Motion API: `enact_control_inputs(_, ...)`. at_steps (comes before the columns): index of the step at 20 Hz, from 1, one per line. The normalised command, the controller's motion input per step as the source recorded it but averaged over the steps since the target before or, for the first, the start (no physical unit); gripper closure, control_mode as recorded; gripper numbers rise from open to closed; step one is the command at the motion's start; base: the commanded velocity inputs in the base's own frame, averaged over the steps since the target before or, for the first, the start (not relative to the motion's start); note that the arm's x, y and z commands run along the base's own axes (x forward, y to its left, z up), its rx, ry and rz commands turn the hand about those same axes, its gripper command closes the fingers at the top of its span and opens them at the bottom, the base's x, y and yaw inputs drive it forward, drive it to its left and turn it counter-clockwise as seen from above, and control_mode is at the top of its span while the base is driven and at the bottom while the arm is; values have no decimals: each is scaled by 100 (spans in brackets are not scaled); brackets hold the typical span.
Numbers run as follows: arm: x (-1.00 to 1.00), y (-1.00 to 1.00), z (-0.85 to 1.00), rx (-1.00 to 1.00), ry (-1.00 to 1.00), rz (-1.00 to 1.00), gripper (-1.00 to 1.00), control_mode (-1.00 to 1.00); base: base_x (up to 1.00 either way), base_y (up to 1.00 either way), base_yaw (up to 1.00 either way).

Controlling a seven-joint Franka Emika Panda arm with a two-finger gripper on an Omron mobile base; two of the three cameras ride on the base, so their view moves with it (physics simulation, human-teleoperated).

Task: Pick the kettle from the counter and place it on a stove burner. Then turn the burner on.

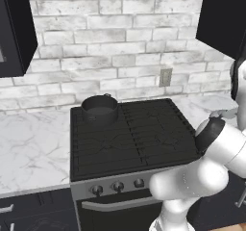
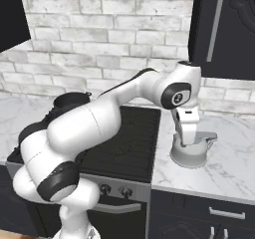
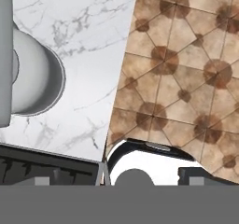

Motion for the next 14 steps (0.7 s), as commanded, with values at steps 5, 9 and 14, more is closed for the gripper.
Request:
enact_control_inputs(5, 0, 0, -23, 0, -14, 0, -100, -100, 0, 0, 0)
enact_control_inputs(9, 0, 0, -29, 0, -17, 0, -100, -100, 0, 0, 0)
enact_control_inputs(14, 0, 0, -20, 0, -15, 0, -100, -100, 0, 0, 0)
